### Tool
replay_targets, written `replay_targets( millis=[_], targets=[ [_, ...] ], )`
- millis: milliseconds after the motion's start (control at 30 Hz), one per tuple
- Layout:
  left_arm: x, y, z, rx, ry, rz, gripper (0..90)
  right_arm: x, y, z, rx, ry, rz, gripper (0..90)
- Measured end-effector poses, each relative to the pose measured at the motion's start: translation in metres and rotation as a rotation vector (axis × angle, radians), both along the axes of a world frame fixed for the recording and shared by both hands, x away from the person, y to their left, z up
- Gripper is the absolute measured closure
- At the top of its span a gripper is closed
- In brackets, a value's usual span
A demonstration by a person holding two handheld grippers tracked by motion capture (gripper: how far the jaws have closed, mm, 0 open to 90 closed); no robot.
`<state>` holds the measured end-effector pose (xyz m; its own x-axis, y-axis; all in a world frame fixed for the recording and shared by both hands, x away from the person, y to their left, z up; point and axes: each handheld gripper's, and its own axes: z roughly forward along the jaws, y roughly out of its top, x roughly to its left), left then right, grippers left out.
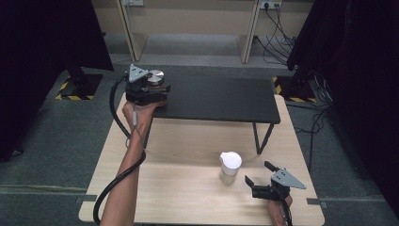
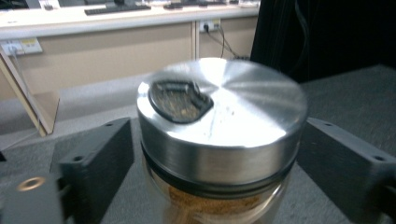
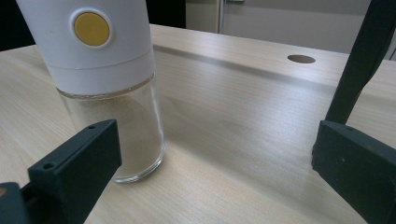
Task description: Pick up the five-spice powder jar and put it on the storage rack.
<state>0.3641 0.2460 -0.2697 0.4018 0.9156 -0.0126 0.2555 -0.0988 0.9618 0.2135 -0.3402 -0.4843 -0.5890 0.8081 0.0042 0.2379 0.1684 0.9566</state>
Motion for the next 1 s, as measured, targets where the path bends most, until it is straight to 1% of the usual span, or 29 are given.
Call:
replay_targets(
  millis=[33,200,367,567,700,833,867,900,1000],
  targets=[
    [-0.001,0.0,0.001,0.0,-0.004,0.0,6.4,0.0,0.0,0.0,-0.001,0.0,0.0,1.4],
    [-0.007,0.003,0.006,0.0,-0.017,-0.006,4.4,0.0,0.001,0.0,-0.006,-0.001,-0.002,1.4],
    [-0.013,0.006,0.006,-0.01,-0.027,-0.011,3.4,0.0,0.001,0.001,-0.01,0.0,-0.001,1.4],
    [-0.023,0.014,0.001,-0.028,-0.041,-0.013,2.1,-0.001,0.003,0.002,-0.02,-0.002,0.0,1.4],
    [-0.029,0.021,-0.004,-0.027,-0.056,-0.028,1.8,-0.001,0.002,0.002,-0.019,-0.002,-0.001,1.4],
    [-0.036,0.028,-0.012,-0.056,-0.072,-0.043,1.3,-0.001,0.003,0.002,-0.022,-0.001,-0.001,1.4],
    [-0.039,0.029,-0.015,-0.057,-0.08,-0.052,1.3,-0.001,0.003,0.002,-0.023,-0.003,-0.001,1.4],
    [-0.039,0.029,-0.015,-0.057,-0.08,-0.052,1.2,-0.001,0.003,0.002,-0.023,-0.003,-0.001,1.4],
    [-0.044,0.033,-0.02,-0.062,-0.101,-0.069,1.2,-0.001,0.003,0.002,-0.023,-0.001,-0.003,1.4]
  ],
)
